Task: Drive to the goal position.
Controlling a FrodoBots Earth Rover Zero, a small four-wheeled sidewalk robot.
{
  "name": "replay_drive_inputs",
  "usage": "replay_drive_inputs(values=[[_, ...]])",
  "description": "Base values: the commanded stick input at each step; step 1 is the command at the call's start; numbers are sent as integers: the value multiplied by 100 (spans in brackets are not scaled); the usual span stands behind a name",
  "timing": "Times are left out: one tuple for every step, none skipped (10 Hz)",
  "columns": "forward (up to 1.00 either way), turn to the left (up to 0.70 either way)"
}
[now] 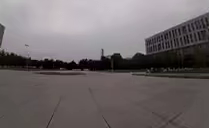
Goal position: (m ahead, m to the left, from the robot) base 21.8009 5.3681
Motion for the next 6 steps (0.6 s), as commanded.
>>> replay_drive_inputs(values=[[70,1],[70,1],[70,1],[70,1],[70,1],[70,1]])
